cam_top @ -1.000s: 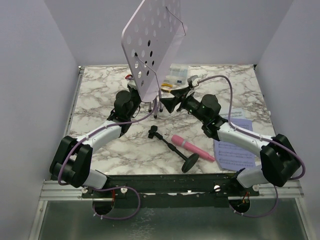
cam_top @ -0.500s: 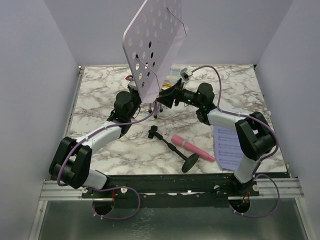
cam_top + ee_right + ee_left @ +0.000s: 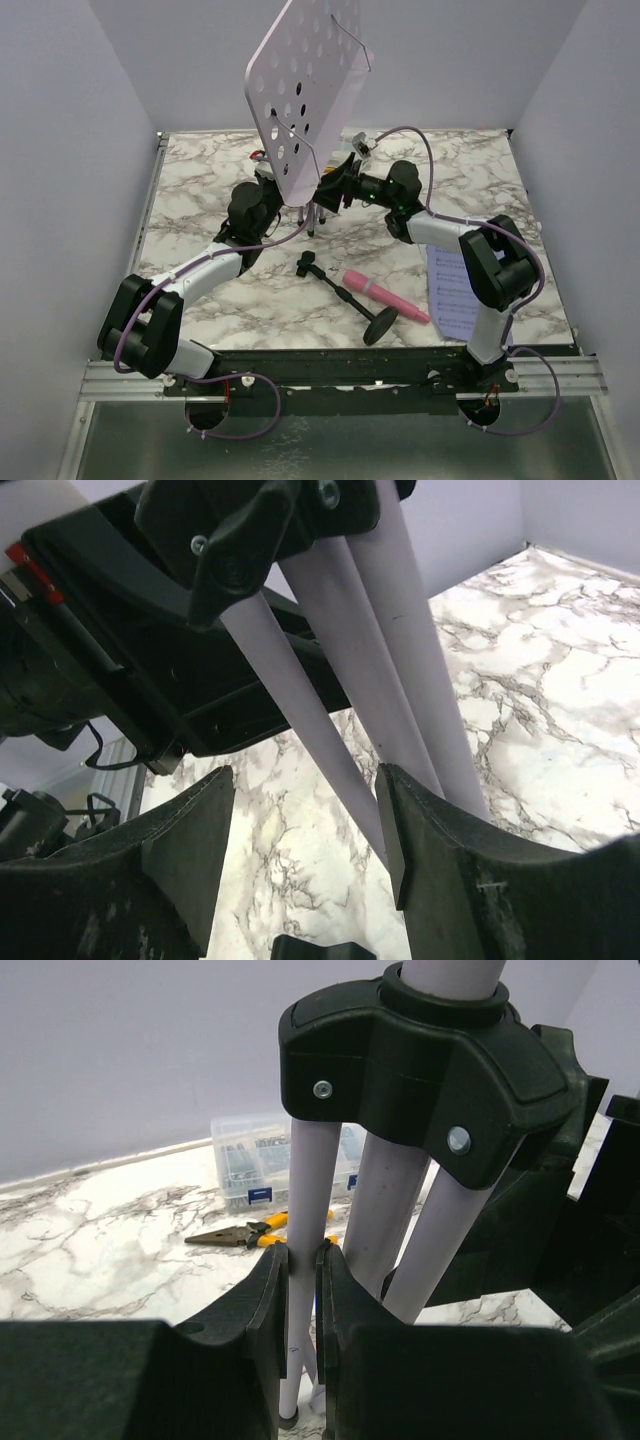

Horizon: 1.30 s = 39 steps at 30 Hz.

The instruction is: Set up the instrument practice props

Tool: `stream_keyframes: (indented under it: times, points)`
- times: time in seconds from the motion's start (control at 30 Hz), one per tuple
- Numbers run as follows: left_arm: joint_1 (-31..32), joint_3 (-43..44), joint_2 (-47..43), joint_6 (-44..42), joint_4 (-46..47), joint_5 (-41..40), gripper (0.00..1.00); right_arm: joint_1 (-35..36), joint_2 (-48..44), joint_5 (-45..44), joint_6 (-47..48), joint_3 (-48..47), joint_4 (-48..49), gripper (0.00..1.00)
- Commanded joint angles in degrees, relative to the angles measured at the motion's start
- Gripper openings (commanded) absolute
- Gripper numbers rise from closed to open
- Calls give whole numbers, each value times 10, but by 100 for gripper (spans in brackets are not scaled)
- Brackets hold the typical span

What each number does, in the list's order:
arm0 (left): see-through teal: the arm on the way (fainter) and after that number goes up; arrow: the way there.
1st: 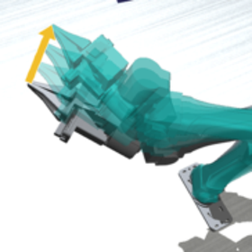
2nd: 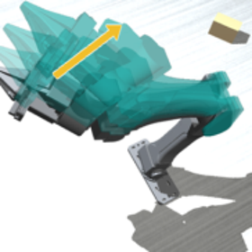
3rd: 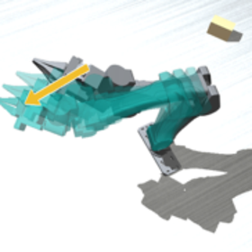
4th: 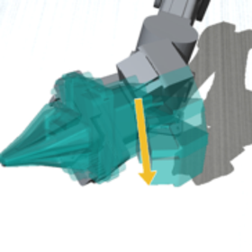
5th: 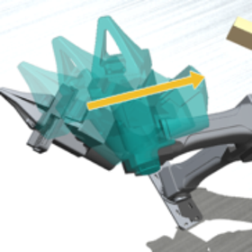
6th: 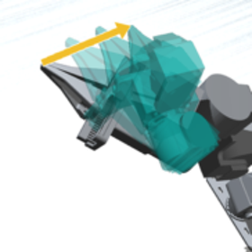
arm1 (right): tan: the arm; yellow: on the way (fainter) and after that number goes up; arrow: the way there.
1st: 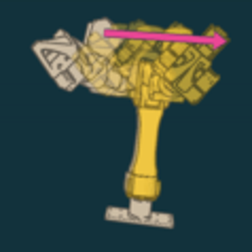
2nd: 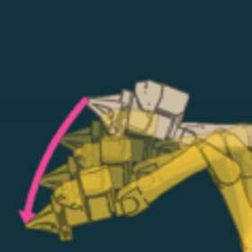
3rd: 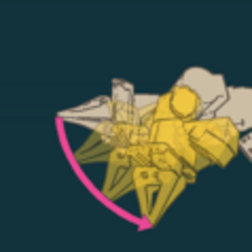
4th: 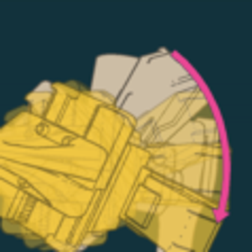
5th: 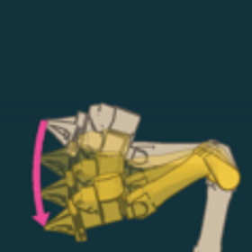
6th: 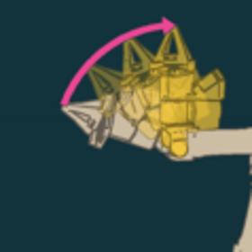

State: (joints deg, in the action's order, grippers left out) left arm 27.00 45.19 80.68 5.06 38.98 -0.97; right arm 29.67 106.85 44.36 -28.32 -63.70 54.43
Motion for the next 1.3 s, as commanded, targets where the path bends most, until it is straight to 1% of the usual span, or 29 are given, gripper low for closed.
stream_keyframes:
  times: [0.0, 0.17, 0.3, 0.37, 0.47, 0.57, 0.63, 0.77, 0.8, 0.83, 0.9, 0.97, 1.13, 1.2, 1.27]
  points:
    - [2, -10, -15, 6, -6, -1, 0, 10, 15, -17, 35, -15, 18, 65]
    - [2, -10, -14, 7, -5, 1, 0, 20, 30, -28, 56, -21, 38, 65]
    - [2, -7, -12, 9, -5, 4, 0, 29, 58, -28, 78, -40, 41, 62]
    - [2, -9, -16, 11, -5, 4, 0, 36, 68, -28, 93, -39, 49, 60]
    - [2, -10, -18, 18, -3, -1, 0, 44, 69, -39, 113, -25, 54, 53]
    - [2, -9, -13, 32, -3, 6, 0, 47, 49, -45, 142, 12, 57, 41]
    - [2, -9, -10, 42, -3, 6, 0, 47, 36, -43, 164, 32, 58, 31]
    - [2, -10, -3, 43, -2, 4, 0, 47, 3, -27, 218, 40, -14, 5]
    - [2, -11, -2, 39, -2, 0, 0, 46, -4, -21, 223, 39, -34, 1]
    - [2, -12, -1, 34, -2, -7, 0, 45, -11, -11, 225, 38, -47, 0]
    - [2, -13, -1, 24, -2, -24, 0, 40, -16, 25, 210, 30, -73, 0]
    - [2, -13, -2, 14, -2, -34, 0, 33, -17, 68, 175, 32, -61, 0]
    - [2, -21, -28, -9, 1, -67, 0, 30, -16, 76, 72, 48, 14, 0]
    - [0, -22, -35, -27, 4, -66, 0, 30, -10, 78, 14, 57, 80, 0]
    - [0, -22, -38, -37, 4, -58, 0, 32, -7, 67, -18, 65, 130, 0]
